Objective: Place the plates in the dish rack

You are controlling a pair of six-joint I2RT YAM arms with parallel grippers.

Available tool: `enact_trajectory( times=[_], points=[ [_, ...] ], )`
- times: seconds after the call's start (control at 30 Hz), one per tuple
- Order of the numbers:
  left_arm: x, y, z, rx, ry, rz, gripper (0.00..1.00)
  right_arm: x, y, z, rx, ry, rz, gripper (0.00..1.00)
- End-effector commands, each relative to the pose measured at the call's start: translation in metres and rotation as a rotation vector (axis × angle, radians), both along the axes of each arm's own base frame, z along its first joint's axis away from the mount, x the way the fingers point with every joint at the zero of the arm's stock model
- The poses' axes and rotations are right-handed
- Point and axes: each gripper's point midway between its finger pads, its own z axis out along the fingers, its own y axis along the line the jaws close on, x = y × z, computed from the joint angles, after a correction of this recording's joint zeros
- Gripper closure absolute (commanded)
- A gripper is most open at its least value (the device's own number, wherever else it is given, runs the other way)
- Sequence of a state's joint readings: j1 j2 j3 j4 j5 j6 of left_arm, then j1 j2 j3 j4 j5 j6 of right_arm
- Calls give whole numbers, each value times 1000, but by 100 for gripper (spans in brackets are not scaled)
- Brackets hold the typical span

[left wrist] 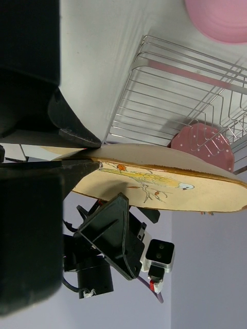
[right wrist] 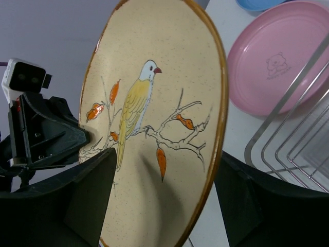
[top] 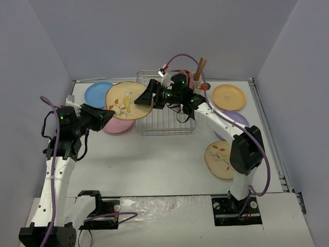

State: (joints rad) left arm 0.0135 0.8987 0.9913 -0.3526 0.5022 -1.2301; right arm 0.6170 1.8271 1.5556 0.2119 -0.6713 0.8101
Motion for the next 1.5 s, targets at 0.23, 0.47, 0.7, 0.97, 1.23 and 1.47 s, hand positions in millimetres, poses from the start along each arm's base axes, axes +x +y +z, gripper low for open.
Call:
enact_trajectory(
  times=[0.23, 0.47, 0.7, 0.97, 1.23, 1.47],
  points=[
    [-3, -19, 81, -30, -305, -84, 100, -16, -6, 64, 153, -147, 26, 72],
    [-6, -16, 52, 50, -240, -88, 100, -14, -31, 70, 131, -183, -39, 100],
    [-19, -7, 3, 145, -113, -77, 53, -11, -69, 77, 52, -250, -138, 100],
    [-40, 22, -29, 424, 26, -76, 3, 18, -131, 87, -181, -391, -350, 100],
    [-54, 86, -65, 850, 235, -45, 3, 89, -193, 100, -548, -535, -752, 100],
    [-47, 94, -91, 928, 264, -83, 3, 137, -202, 98, -758, -599, -981, 100]
  ],
)
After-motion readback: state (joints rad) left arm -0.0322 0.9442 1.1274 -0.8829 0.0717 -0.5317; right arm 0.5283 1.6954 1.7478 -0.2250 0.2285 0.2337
